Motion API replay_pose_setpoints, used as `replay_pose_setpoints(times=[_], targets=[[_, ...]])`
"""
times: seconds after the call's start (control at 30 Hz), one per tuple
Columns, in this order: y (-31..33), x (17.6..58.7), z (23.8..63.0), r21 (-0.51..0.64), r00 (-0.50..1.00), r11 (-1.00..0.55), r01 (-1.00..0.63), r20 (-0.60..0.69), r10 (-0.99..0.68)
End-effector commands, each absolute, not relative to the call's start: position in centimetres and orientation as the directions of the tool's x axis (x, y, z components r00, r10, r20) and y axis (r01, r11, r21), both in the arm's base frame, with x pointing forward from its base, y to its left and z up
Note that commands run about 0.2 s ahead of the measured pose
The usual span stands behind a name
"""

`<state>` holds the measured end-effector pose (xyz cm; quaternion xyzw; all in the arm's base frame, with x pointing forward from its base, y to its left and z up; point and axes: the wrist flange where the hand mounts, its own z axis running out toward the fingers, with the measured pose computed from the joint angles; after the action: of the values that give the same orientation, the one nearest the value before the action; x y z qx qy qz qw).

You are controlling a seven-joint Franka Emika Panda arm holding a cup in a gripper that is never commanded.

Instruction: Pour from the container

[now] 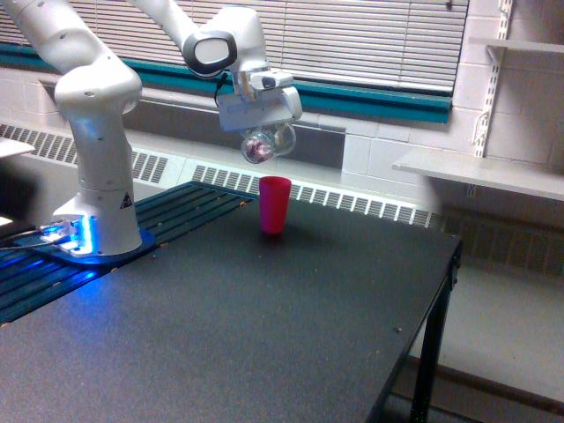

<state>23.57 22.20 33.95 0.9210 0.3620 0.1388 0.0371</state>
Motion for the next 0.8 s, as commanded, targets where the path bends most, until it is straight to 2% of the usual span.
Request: replay_pose_setpoints(times=[0.03,0.8], targets=[[21.1,23.2,32.1,0.185,0.700,-0.721,0.667,0.174,0.692],[21.7,22.8,29.9,0.232,0.667,-0.676,0.700,0.126,0.734]])
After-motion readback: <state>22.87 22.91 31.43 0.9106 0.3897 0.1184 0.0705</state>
